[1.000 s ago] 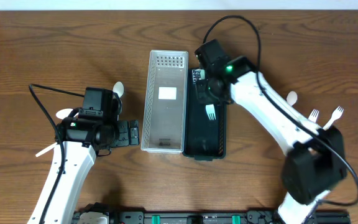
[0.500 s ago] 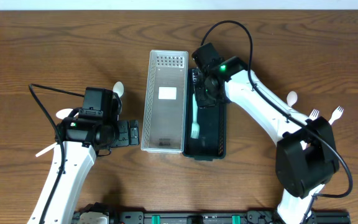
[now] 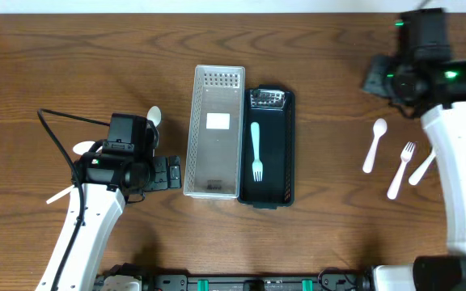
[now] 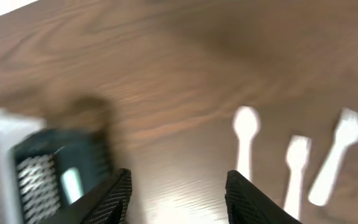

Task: Pack container
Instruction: 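Move the right gripper to the white spoon and grasp it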

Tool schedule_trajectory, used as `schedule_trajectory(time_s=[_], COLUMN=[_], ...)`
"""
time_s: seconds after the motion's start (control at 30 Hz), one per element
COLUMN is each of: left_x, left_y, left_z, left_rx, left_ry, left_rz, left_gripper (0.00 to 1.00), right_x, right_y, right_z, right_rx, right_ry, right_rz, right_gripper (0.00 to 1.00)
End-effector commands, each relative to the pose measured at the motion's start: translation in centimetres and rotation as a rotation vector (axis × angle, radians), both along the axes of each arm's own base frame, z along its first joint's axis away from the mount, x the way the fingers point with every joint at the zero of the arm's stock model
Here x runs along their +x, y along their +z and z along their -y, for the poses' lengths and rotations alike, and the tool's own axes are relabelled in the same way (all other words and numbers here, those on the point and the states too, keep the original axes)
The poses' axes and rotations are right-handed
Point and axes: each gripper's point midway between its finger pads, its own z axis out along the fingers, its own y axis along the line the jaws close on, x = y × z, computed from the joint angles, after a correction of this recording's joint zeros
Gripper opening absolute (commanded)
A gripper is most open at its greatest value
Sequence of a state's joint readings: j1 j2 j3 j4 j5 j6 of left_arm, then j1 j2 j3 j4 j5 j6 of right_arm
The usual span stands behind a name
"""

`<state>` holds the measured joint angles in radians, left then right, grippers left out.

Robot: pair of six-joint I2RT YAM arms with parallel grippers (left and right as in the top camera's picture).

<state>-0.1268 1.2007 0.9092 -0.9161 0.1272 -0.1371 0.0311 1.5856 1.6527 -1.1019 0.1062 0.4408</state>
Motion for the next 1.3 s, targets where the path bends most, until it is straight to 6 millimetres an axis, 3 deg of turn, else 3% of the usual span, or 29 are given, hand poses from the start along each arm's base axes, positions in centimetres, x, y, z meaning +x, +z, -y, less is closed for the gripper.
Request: schedule_trajectory(time_s=[0.0, 0.13, 0.23, 0.37, 0.57, 0.83, 1.1, 1.27], left_x=[0.3, 0.3, 0.3, 0.3, 0.3, 0.3, 0.3, 0.3], left_y=[0.4, 0.4, 0.4, 0.4, 0.4, 0.4, 0.4, 0.4], left_z=[-0.3, -0.3, -0.3, -0.3, -0.3, -0.3, -0.3, -0.3], left_rx=[0.011, 0.011, 0.011, 0.011, 0.011, 0.011, 0.011, 0.011], left_ry=[0.003, 0.003, 0.003, 0.003, 0.003, 0.003, 0.003, 0.003], left_rz=[0.012, 0.012, 0.012, 0.011, 0.011, 0.011, 0.011, 0.011], left_gripper=[0.98, 0.98, 0.98, 0.98, 0.98, 0.98, 0.98, 0.98], right_x=[-0.9, -1.3, -1.2, -0.6, -0.3, 0.3, 1.0, 1.1], right_y=[-6.3, -12.1, -15.2, -18.3, -21.9, -23.9, -23.9, -24.0], right_z=[3.7, 5.8, 6.6, 6.9, 7.1, 7.3, 7.5, 7.7], right_rx=[0.009, 0.053, 0.091, 0.123, 0.130, 0.127, 0.106, 0.090], right_ry=[-0.107, -0.124, -0.135, -0.109, -0.113, -0.114, -0.084, -0.069], right_rz=[-0.167, -0.268, -0.315, -0.359, -0.417, -0.427, -0.398, -0.396], right_gripper=[0.51, 0.52, 0.53, 0.60, 0.61, 0.71, 0.82, 0.84])
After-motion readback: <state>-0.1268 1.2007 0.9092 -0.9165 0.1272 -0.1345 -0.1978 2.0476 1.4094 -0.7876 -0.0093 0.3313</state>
